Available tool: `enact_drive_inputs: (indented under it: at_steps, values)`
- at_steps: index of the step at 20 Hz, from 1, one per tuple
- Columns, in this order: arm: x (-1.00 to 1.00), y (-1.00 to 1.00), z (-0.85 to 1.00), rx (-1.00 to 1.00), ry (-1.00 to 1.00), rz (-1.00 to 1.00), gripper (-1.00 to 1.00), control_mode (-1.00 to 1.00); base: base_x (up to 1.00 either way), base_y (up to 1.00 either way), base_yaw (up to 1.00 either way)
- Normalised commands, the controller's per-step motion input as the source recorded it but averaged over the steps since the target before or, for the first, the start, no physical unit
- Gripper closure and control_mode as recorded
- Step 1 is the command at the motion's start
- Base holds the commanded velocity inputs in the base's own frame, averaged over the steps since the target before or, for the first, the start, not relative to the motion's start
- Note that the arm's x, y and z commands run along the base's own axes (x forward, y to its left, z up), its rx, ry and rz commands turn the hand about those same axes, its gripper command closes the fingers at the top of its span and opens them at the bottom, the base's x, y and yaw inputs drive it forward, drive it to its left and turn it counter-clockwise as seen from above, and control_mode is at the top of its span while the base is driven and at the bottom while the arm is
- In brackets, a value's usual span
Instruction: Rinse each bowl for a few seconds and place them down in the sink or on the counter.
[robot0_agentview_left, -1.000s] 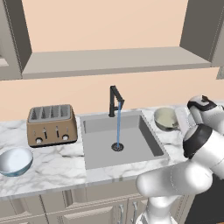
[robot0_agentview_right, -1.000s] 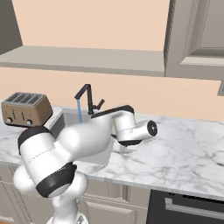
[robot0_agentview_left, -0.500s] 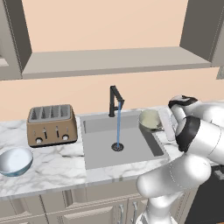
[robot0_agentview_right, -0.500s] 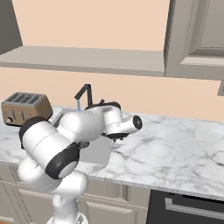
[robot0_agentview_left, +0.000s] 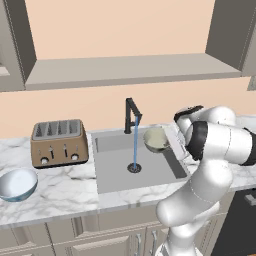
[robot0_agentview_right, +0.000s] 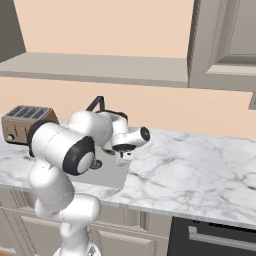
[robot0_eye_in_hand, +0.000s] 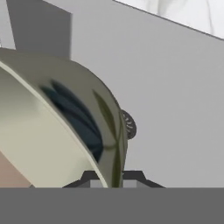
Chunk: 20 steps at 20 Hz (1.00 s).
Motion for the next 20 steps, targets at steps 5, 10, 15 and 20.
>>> enact_drive_inputs:
  at_steps: [5,10,15,20]
  values:
    - [0.48,0.17,-0.25,0.00,0.02,0.09,1.00,-1.00,0.00,0.00,0.00]
    - [0.44,0.15,-0.27,0.00,0.00,0.07,1.00,-1.00,0.00,0.00,0.00]
    - [0.43,0.09,-0.23,0.00,0.00,0.07,1.00,-1.00,0.00,0.00,0.00]
    - [0.41,0.14,-0.23,0.00,0.00,0.06,1.00,-1.00,0.00,0.00,0.00]
